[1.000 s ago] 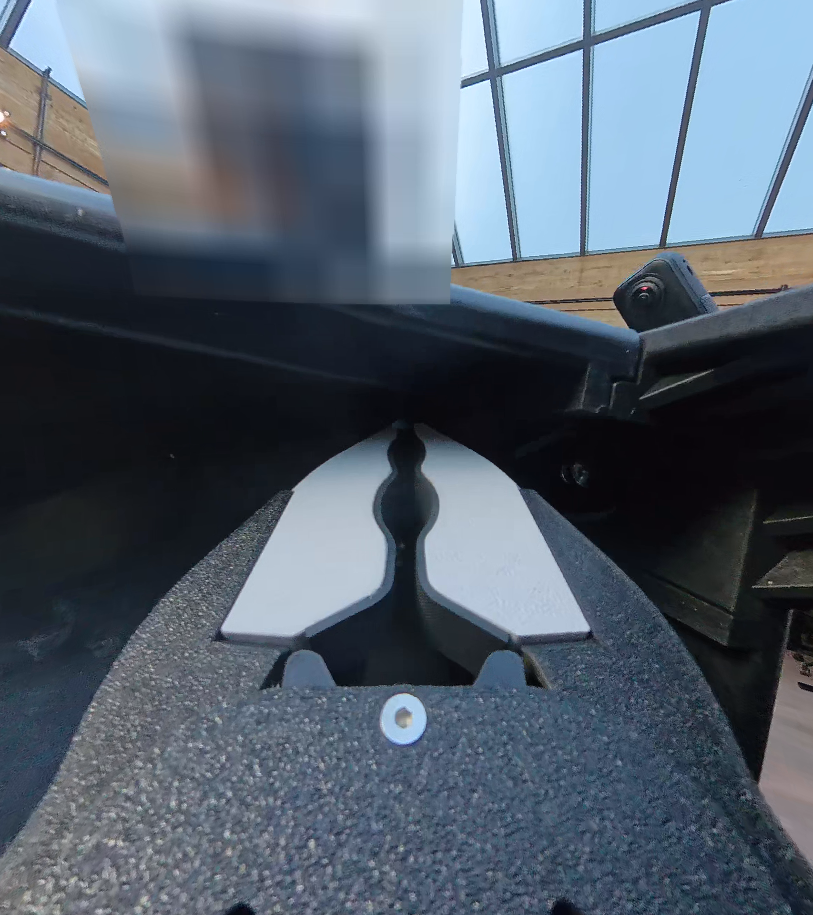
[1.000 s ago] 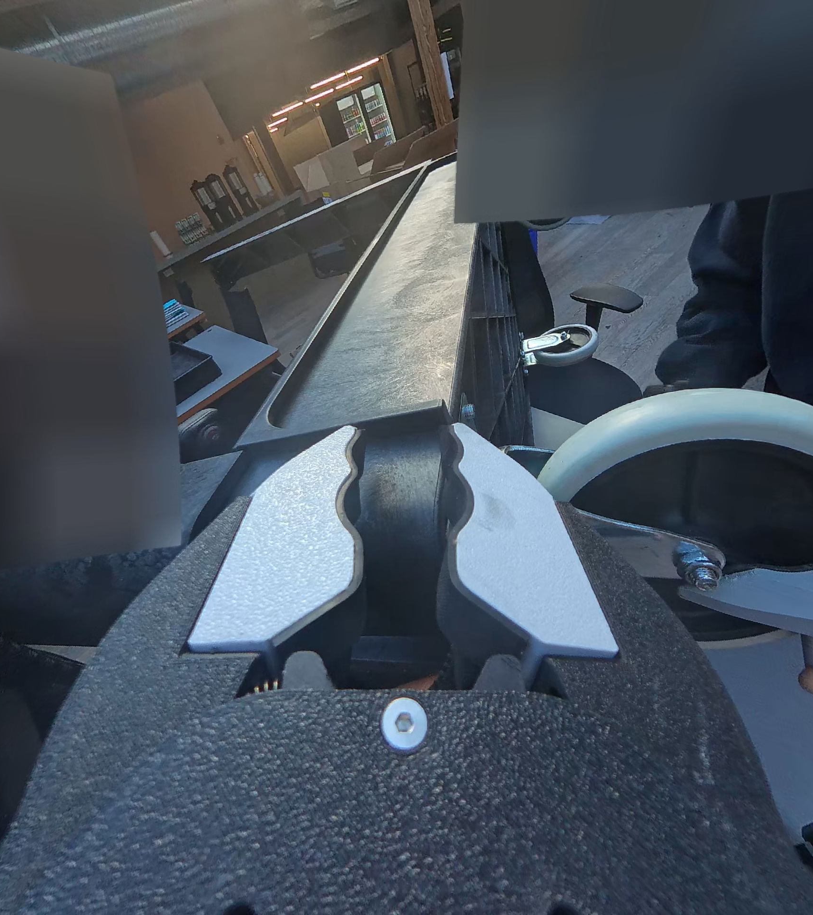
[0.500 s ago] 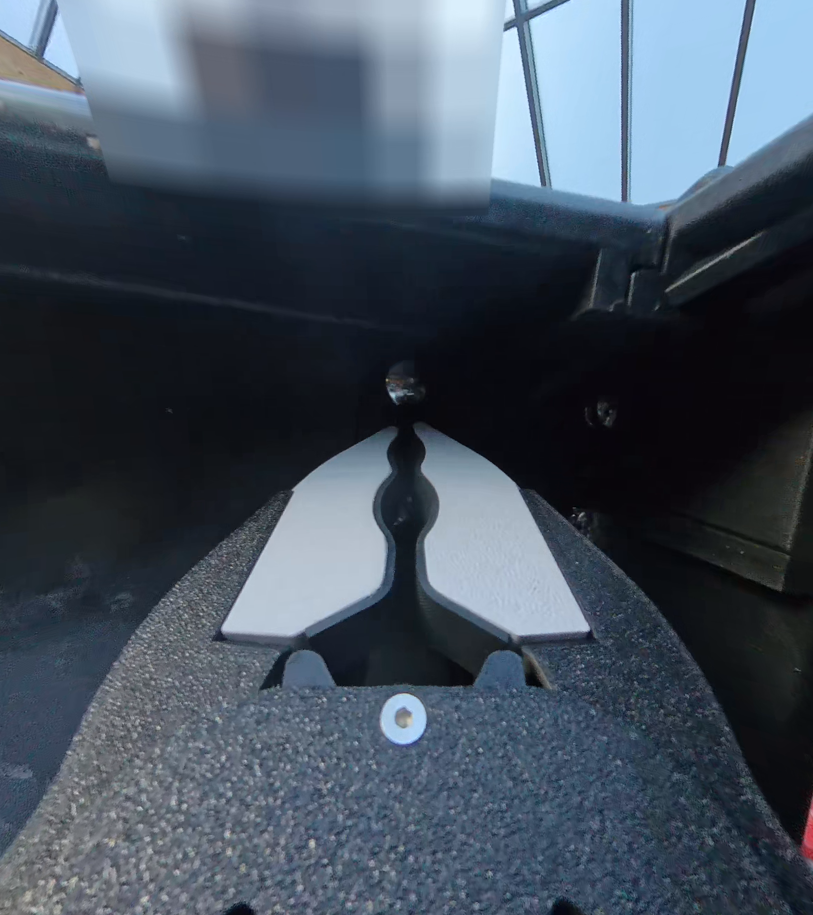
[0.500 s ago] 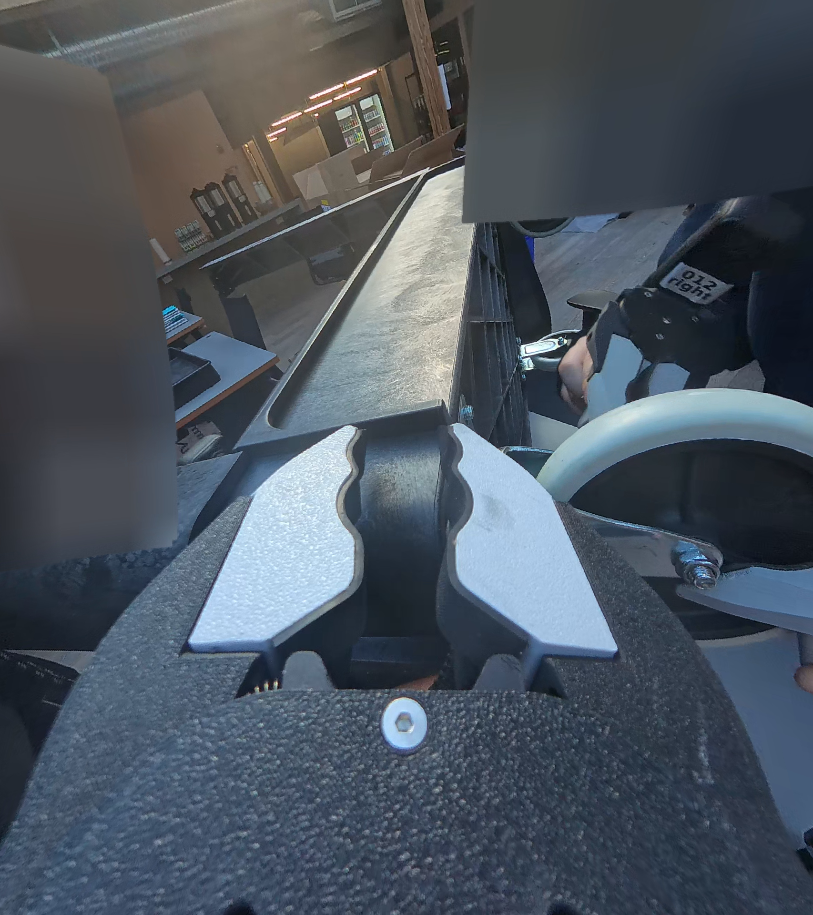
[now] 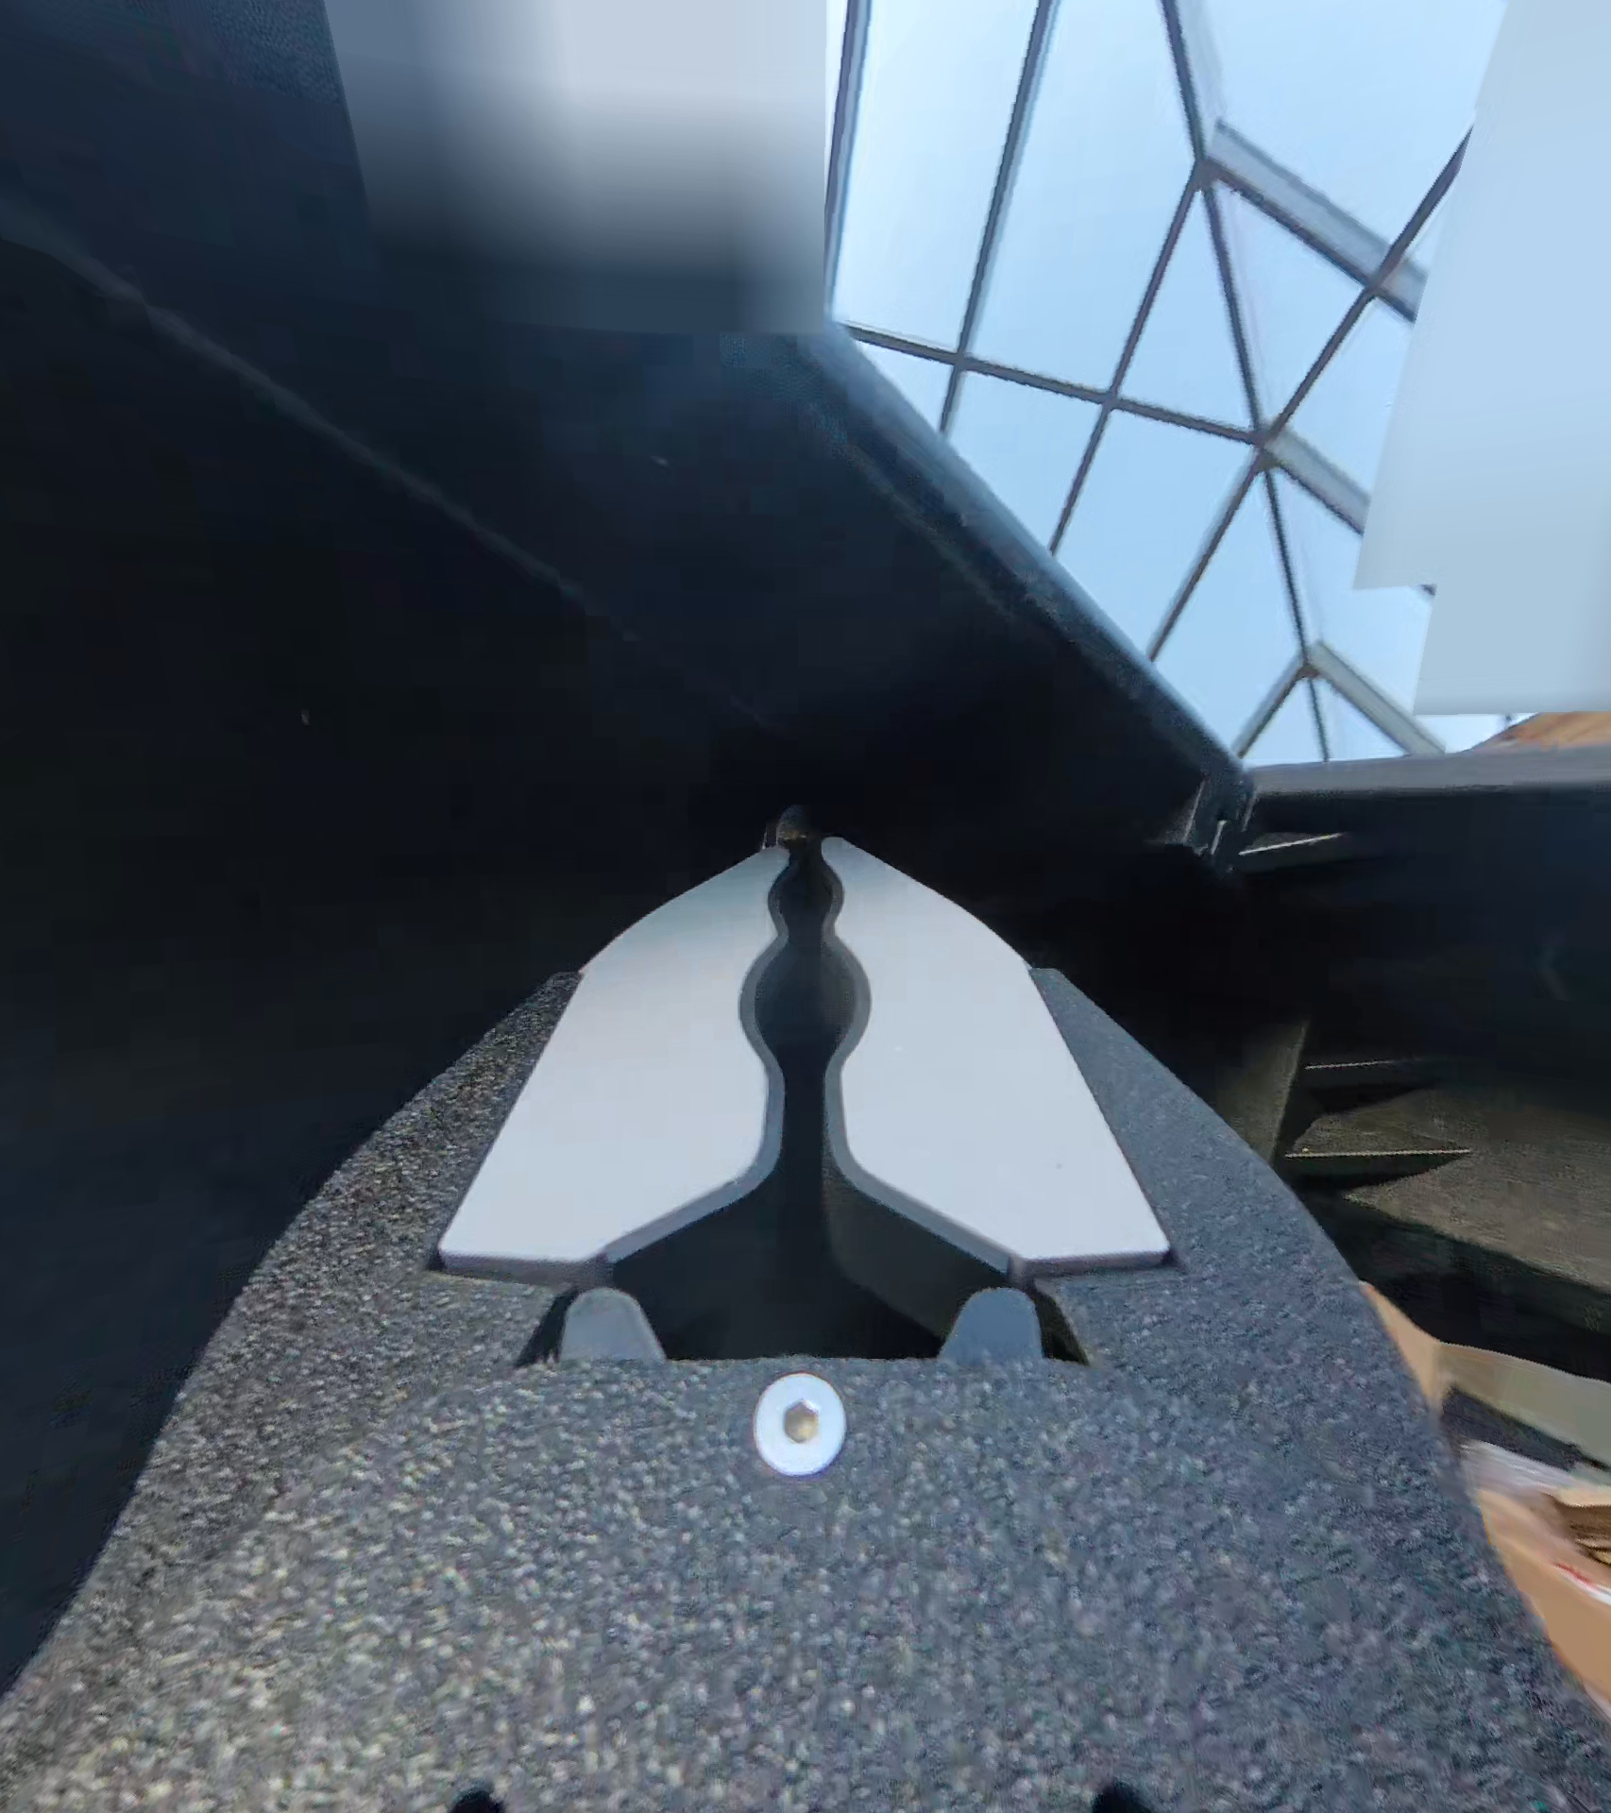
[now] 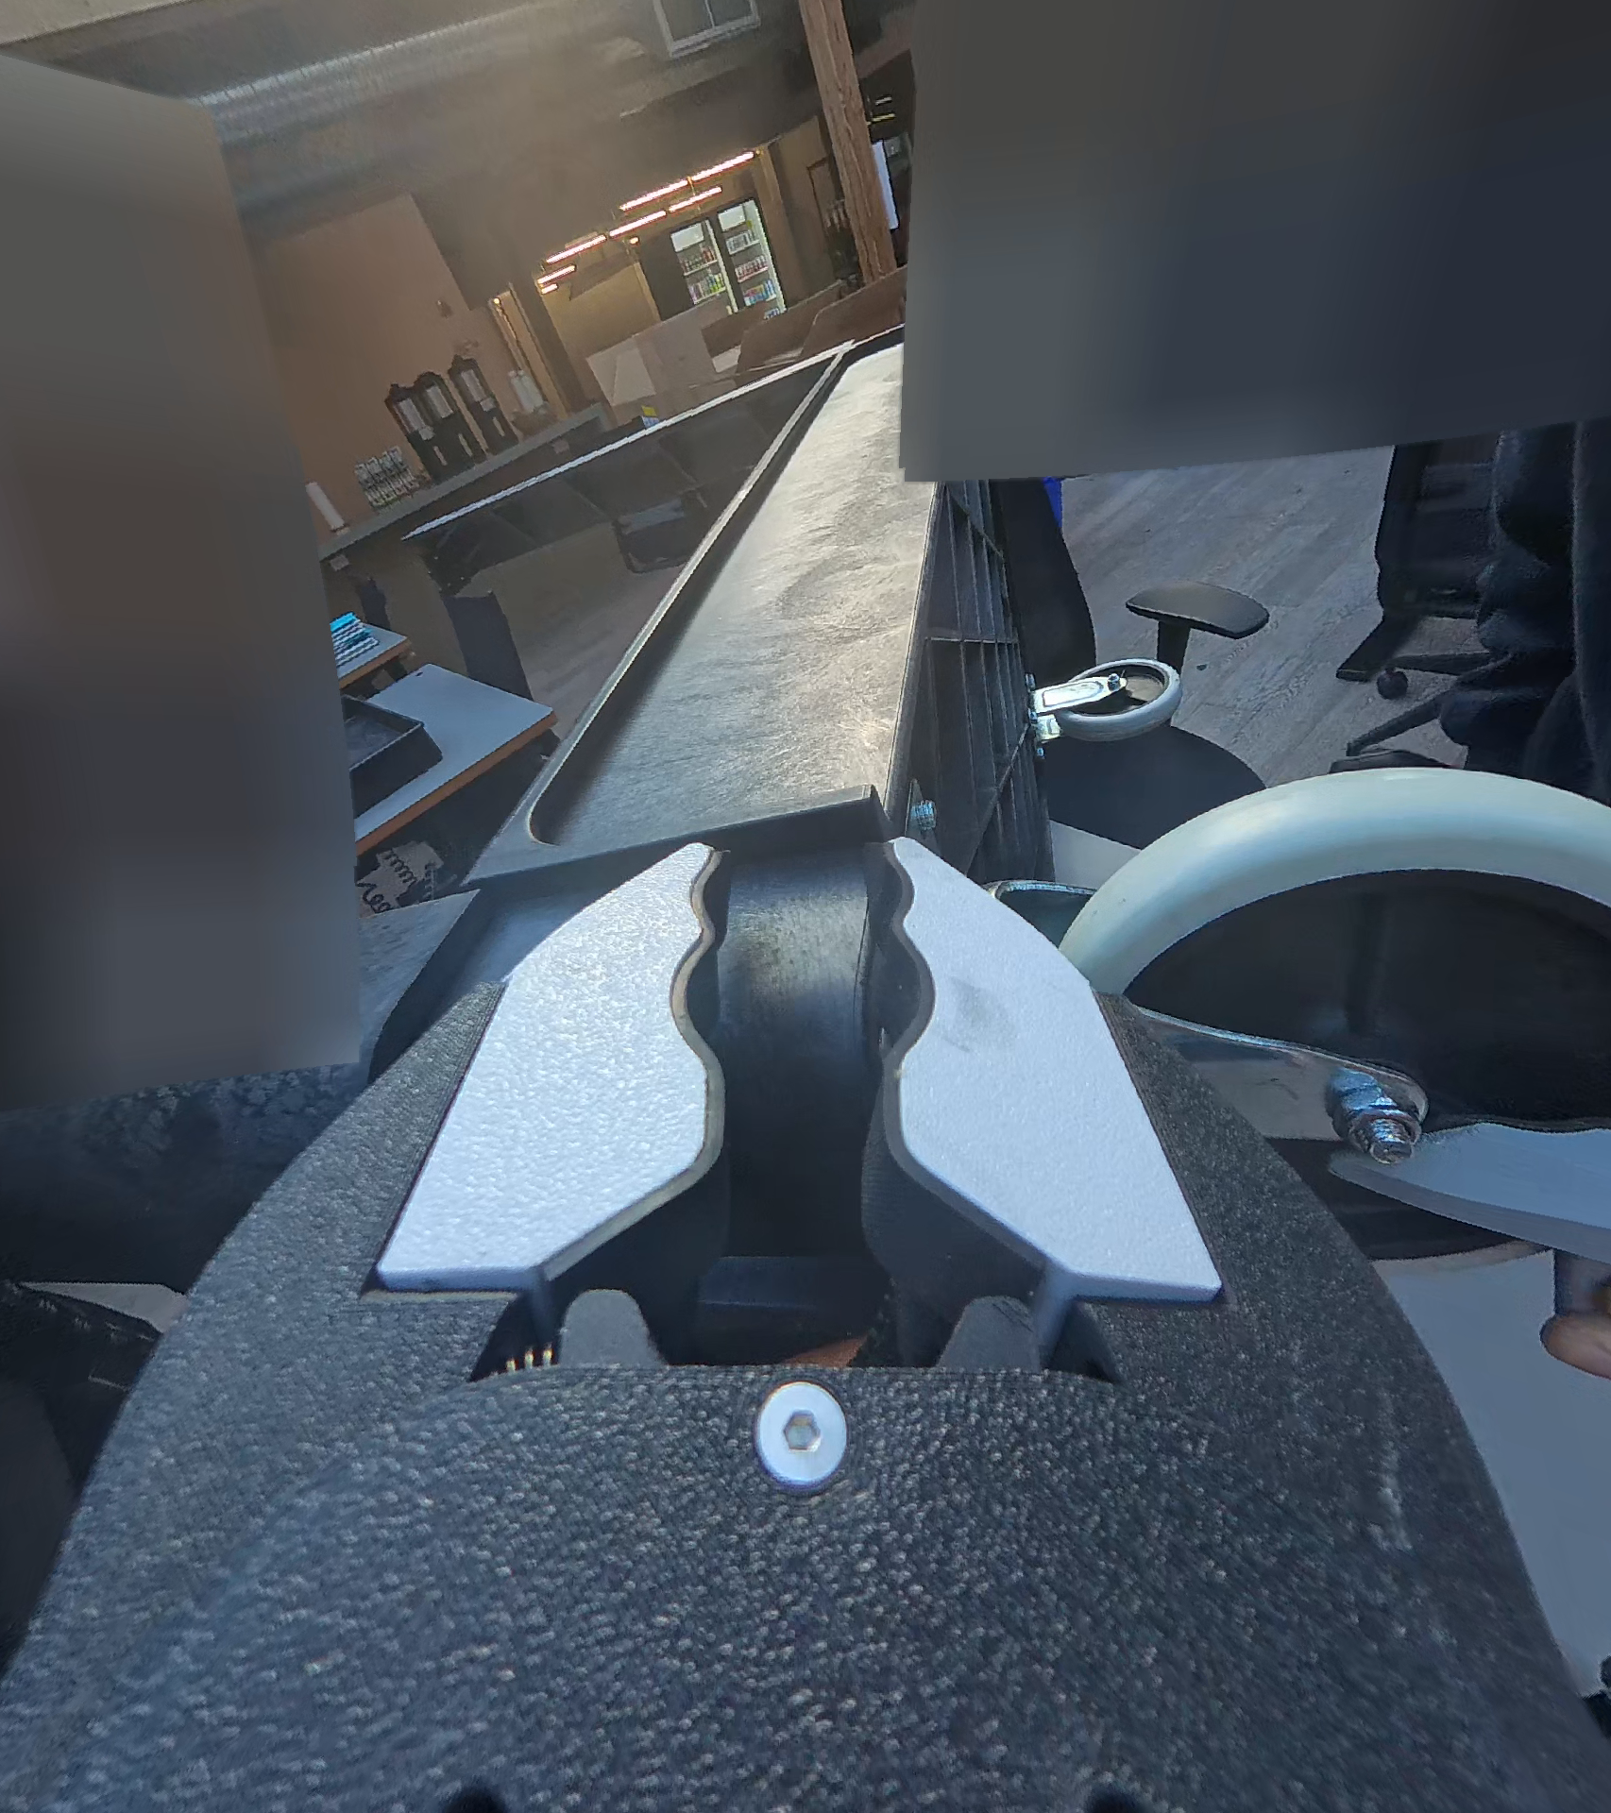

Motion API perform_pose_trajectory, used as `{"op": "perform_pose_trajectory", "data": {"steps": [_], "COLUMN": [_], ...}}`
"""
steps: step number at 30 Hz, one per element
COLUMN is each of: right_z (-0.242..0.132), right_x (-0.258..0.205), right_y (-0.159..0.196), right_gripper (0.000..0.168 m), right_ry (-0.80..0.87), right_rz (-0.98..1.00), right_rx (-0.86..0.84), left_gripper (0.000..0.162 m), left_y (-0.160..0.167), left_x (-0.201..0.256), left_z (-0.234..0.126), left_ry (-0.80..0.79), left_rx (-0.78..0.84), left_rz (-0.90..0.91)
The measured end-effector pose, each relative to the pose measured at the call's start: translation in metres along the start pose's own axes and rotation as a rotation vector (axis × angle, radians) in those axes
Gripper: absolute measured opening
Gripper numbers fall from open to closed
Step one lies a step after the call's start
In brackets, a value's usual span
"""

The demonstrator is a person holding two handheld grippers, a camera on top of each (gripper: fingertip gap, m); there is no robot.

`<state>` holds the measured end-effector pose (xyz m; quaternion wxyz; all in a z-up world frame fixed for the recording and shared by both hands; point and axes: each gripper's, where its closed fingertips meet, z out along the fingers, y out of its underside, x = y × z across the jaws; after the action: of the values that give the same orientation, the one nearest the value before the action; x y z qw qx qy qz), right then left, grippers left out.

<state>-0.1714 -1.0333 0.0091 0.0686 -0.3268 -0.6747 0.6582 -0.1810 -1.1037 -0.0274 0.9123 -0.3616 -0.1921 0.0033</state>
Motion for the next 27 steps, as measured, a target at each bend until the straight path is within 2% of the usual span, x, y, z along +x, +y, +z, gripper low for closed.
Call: {"op": "perform_pose_trajectory", "data": {"steps": [4, 16, 27], "right_z": [0.000, -0.002, -0.003], "right_x": [0.001, 0.000, 0.001], "right_y": [0.000, -0.001, 0.000], "right_gripper": [0.030, 0.030, 0.030], "right_ry": [-0.011, -0.017, -0.003], "right_rz": [0.012, 0.013, 0.004], "right_rx": [0.008, 0.022, 0.028], "left_gripper": [0.000, 0.000, 0.000], "left_y": [0.001, 0.005, -0.002], "left_x": [0.005, 0.009, 0.008], "left_z": [0.003, 0.011, 0.001], "left_ry": [0.109, -0.075, -0.099], "left_rx": [0.029, -0.041, 0.062], "left_rz": [-0.093, 0.225, 0.202]}}
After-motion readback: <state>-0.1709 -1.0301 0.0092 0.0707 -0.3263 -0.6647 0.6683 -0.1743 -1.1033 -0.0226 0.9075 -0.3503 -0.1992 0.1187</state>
